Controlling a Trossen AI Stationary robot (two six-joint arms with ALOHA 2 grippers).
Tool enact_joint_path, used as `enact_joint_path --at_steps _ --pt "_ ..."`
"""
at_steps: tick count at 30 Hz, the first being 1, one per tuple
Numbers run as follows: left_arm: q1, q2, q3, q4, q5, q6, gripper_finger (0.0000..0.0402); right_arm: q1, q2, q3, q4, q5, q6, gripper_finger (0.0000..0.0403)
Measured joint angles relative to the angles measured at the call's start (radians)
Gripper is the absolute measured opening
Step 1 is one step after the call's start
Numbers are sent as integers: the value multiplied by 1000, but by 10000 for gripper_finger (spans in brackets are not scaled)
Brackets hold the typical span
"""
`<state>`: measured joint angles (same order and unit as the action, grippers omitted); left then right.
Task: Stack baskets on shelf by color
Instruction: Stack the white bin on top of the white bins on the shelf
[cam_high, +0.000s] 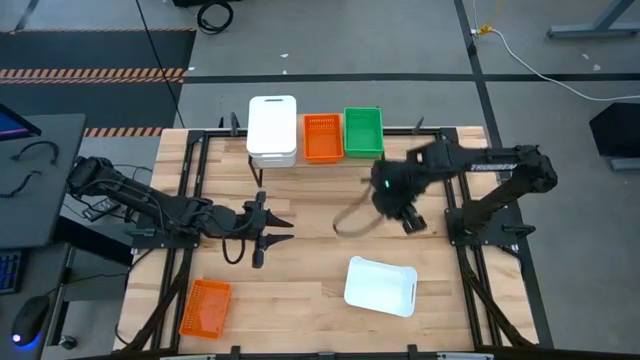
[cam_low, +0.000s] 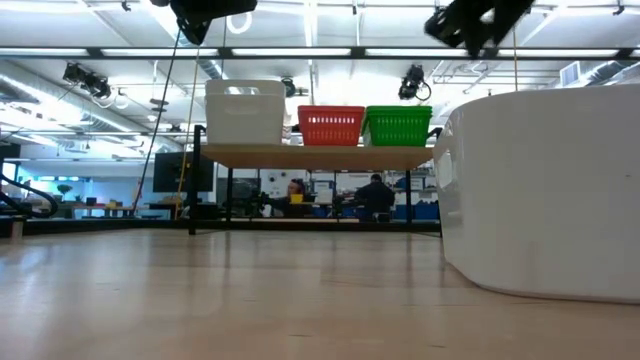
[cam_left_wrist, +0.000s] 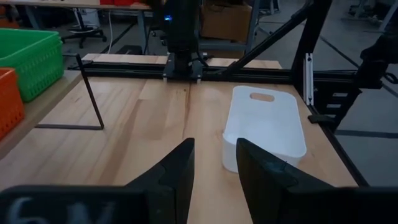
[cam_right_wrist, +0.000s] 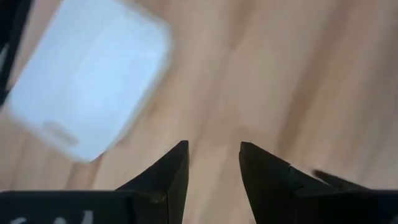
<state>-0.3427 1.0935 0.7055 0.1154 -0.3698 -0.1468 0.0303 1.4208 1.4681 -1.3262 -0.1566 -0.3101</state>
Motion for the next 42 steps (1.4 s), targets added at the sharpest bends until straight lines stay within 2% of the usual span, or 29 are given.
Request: enact_joint_path --at_steps 4,10,14,20,26,33,42 --pt "-4 0 0 -1 -1 -17 125 151 0 0 -49 5 22 146" --pt "-27 0 0 -10 -4 -29 125 369 0 -18 -30 6 65 146" --pt "-54 1 0 -17 -15 -54 125 478 1 -95 53 38 125 147" --pt "-110 41 0 -14 -97 -83 125 597 3 -252 267 59 248 148" --pt "-134 91 0 14 -140 -130 125 724 3 -302 323 171 292 147" --pt "-154 170 0 91 -156 -175 126 823 51 -337 350 221 281 147" --pt "-161 222 0 146 -162 -229 125 832 205 -338 353 217 213 147"
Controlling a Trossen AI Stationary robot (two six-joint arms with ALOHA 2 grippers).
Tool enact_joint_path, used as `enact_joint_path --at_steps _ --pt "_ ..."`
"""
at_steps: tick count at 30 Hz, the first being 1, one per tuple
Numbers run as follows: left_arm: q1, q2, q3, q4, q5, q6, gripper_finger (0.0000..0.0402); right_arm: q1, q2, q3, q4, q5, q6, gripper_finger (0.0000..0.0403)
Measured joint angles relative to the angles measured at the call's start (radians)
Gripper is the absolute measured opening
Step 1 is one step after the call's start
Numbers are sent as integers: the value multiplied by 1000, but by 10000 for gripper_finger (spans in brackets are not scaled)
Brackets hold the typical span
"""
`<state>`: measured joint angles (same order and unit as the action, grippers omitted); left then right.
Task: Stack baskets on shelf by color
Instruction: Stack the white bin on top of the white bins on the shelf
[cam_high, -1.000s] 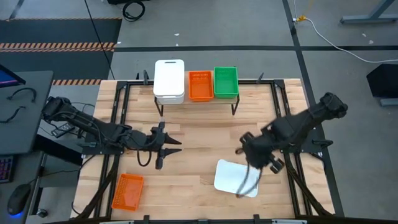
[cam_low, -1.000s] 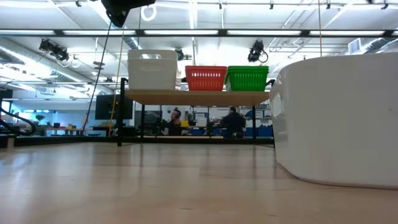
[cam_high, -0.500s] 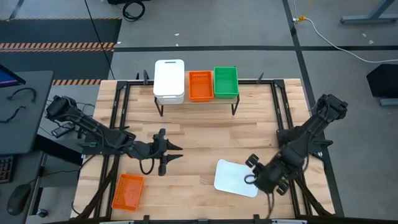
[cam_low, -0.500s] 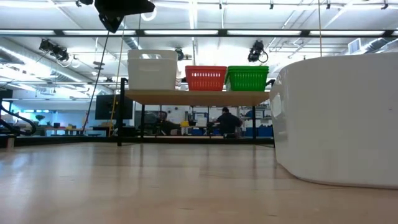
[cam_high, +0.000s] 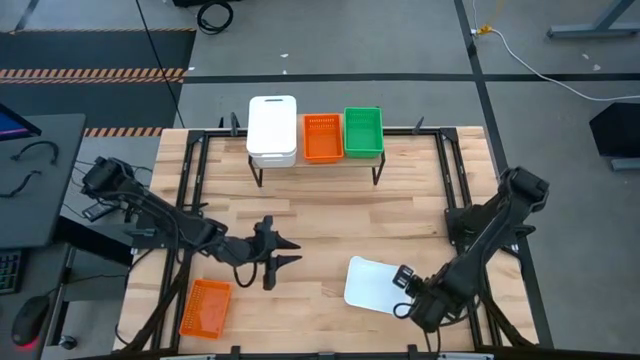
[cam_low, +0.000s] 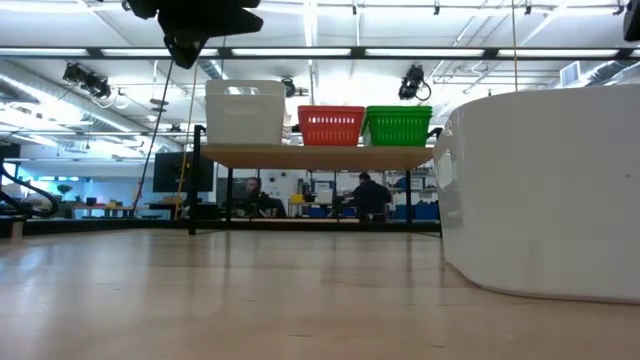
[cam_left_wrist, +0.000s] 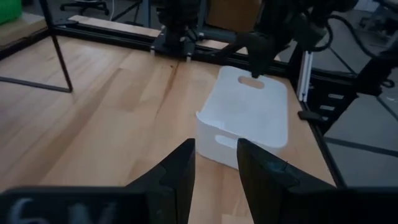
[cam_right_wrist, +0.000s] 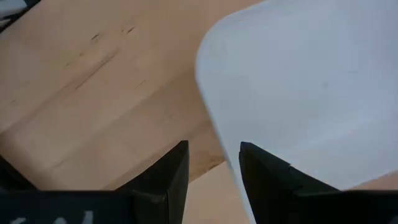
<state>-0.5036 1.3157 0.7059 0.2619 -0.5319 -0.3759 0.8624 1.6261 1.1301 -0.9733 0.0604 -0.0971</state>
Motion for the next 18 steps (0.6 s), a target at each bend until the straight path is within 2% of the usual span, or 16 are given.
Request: enact_joint_path --at_steps 7,11,14,18 --pt "-23 0 0 4 -15 -5 126 -22 6 0 5 17 -16 145" --pt "-29 0 0 9 -25 -5 125 -43 10 0 60 22 15 127" --pt "-29 0 0 10 -25 -5 125 -68 10 -6 130 16 56 95" --pt "-29 0 0 11 -26 -1 126 -108 10 -11 181 -10 71 24"
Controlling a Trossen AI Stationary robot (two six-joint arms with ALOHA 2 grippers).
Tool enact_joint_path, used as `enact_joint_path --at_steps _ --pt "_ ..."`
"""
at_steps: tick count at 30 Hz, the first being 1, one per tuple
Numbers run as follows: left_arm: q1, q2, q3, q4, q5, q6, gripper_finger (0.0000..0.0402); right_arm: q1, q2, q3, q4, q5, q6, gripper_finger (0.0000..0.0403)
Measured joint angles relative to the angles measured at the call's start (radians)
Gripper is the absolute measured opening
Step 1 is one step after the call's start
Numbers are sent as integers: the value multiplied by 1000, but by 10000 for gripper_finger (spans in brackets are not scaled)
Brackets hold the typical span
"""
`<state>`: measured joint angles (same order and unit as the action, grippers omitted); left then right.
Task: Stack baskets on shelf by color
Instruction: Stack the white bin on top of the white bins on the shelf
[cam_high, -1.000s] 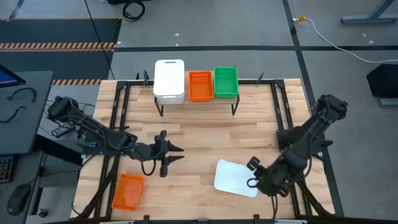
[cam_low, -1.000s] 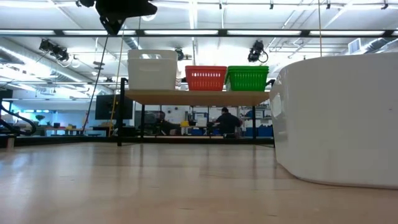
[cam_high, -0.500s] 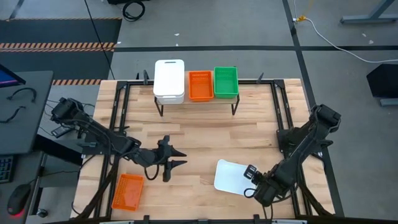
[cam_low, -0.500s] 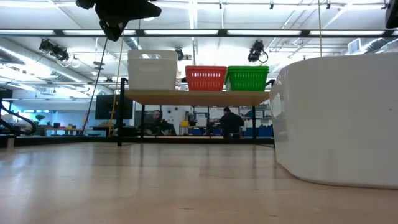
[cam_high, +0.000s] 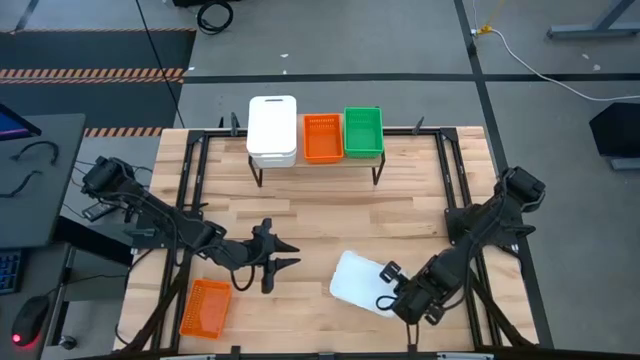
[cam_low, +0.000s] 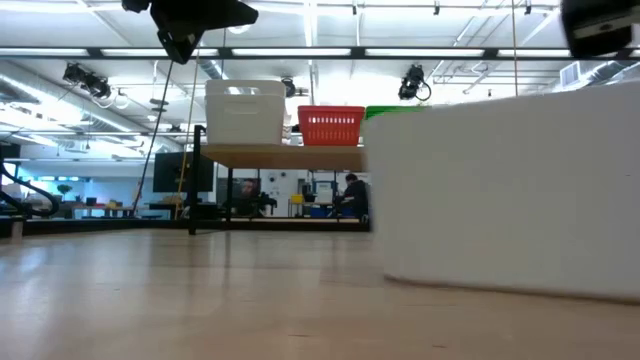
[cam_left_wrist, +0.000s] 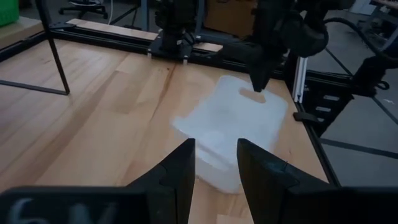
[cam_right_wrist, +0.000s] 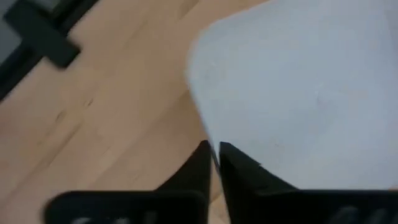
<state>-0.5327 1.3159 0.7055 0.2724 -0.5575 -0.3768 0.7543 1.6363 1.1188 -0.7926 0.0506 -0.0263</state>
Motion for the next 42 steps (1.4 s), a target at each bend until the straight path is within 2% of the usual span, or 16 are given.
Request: enact_joint_path --at_steps 2,6,12,18,22,27,32,42 --pt "0 0 0 4 0 3 125 -25 0 0 36 18 3 10" --pt "0 0 0 10 0 6 125 -105 0 -1 165 105 90 16" --pt "0 0 0 16 0 6 125 -261 0 0 316 113 85 7" --pt "0 0 0 37 0 6 125 -433 9 0 462 101 212 5" --pt "-3 0 0 74 0 25 125 -510 84 1 599 -11 202 5" --pt "-21 0 13 49 0 35 125 -536 204 32 663 -130 169 15" --pt "-33 0 33 42 1 59 126 -529 261 85 669 -145 136 46" --pt "-55 0 47 45 0 74 126 -510 191 180 644 -127 67 116"
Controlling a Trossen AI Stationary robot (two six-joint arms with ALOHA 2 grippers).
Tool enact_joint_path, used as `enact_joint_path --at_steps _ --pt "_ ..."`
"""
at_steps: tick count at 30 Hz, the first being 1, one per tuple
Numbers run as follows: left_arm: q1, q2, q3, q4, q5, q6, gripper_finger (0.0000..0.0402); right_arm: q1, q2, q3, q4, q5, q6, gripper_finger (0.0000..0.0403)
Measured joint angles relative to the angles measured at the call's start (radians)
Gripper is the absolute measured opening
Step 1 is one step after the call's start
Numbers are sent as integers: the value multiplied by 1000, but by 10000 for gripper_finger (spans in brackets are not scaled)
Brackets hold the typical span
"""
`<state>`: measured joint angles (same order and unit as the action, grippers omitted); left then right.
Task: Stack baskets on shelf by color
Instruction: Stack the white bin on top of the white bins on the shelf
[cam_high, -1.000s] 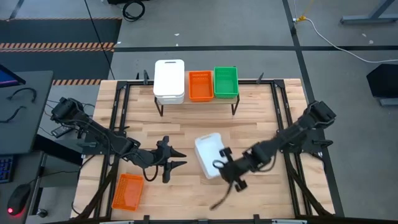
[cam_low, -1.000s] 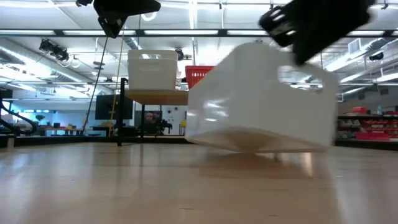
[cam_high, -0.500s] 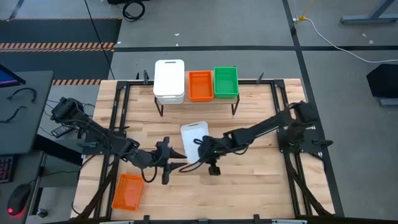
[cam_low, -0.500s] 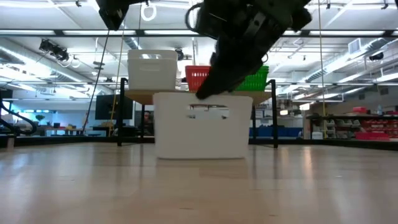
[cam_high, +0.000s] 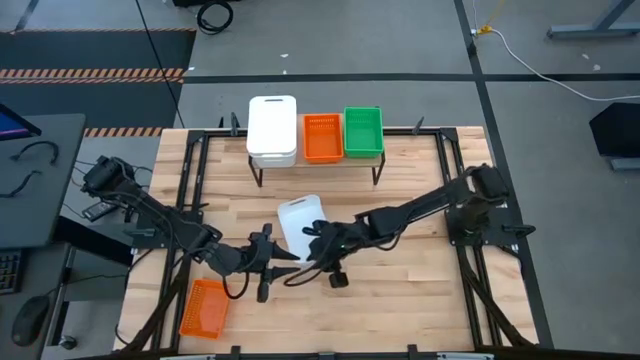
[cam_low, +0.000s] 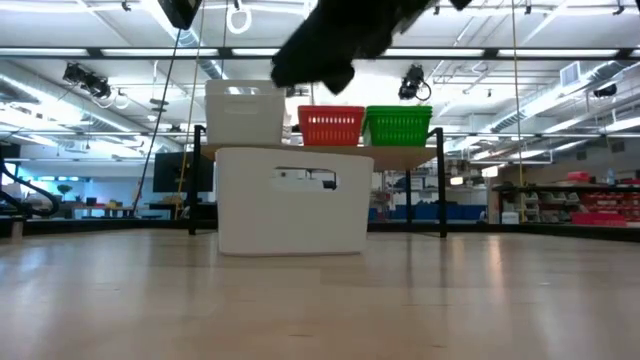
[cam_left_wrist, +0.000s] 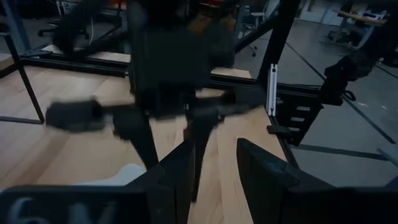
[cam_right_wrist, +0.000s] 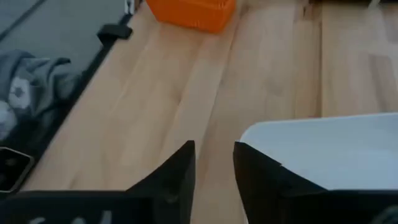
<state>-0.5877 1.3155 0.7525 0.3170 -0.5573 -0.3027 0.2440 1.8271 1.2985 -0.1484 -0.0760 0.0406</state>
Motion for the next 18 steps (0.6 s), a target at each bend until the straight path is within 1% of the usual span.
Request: enact_joint_path --at_steps 3,5,6,8,12,13,15,17,18 --pt "-11 0 0 -2 -5 -12 125 8 -60 11 -86 -1 0 124" --pt "-14 4 3 -20 -18 -51 125 17 -100 11 -193 4 1 125" --pt "-14 15 12 -53 -22 -67 125 24 -116 11 -259 18 9 125" --pt "-9 46 52 -174 -29 -114 125 37 -145 2 -393 55 47 124" --pt "13 161 237 -443 -25 -178 126 67 -187 -53 -590 81 128 124" --pt "17 196 289 -517 -25 -184 126 76 -196 -70 -615 96 153 124" --pt "30 275 402 -663 -22 -206 126 95 -218 -108 -649 124 203 123" --pt "41 343 497 -806 -16 -252 126 117 -244 -146 -644 143 240 123" --pt "50 377 541 -851 -3 -279 126 127 -259 -166 -643 150 255 123"
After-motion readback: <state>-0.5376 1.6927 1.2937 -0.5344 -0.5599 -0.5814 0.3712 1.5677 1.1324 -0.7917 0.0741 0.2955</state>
